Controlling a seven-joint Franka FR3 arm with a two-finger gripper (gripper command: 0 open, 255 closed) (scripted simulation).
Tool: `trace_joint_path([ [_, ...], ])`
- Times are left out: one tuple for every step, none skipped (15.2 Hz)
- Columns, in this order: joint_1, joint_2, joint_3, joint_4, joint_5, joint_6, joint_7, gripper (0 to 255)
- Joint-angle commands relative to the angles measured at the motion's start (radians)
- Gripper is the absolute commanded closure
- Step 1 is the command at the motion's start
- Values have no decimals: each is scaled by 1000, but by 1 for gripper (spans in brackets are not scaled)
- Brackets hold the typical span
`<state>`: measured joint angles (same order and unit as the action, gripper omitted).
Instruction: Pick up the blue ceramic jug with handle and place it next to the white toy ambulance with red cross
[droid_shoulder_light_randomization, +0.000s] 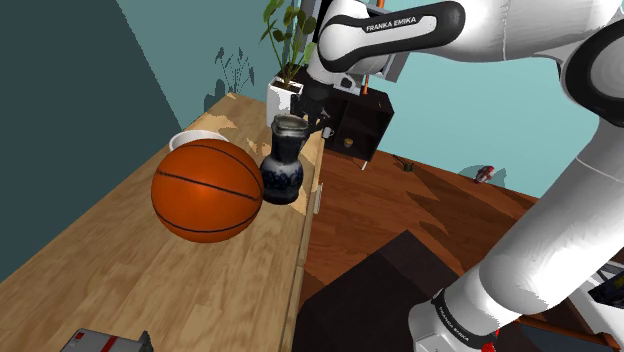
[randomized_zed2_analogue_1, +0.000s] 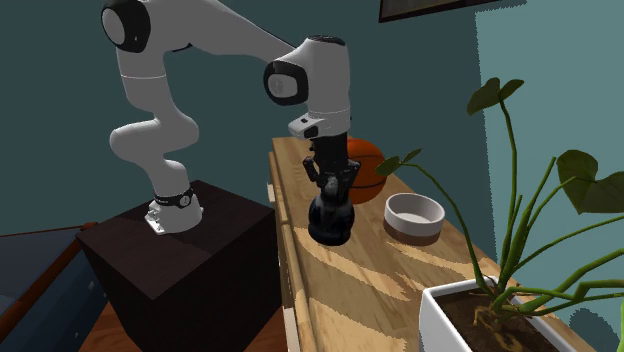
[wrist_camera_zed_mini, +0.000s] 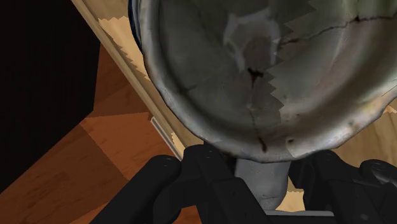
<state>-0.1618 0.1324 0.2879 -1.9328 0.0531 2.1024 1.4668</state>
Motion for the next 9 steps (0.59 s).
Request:
trace_joint_path([
  [2, 2, 3, -4, 2, 0, 0, 255],
  [3, 2, 3, -7, 1, 3, 1, 255],
  [3, -2, 3, 1, 3, -10, 1, 255],
  [3, -7, 3, 9, 4, -22, 1, 255],
  [2, -11, 3, 18, 5, -35, 1, 255],
  [2, -15, 3, 26, 6, -48, 1, 255],
  [2, -19, 3, 35, 6, -60, 1, 255],
  [1, -23, 3, 44, 7, -73, 2, 255],
  [1, -26, 3, 54, 8, -86, 2, 255],
])
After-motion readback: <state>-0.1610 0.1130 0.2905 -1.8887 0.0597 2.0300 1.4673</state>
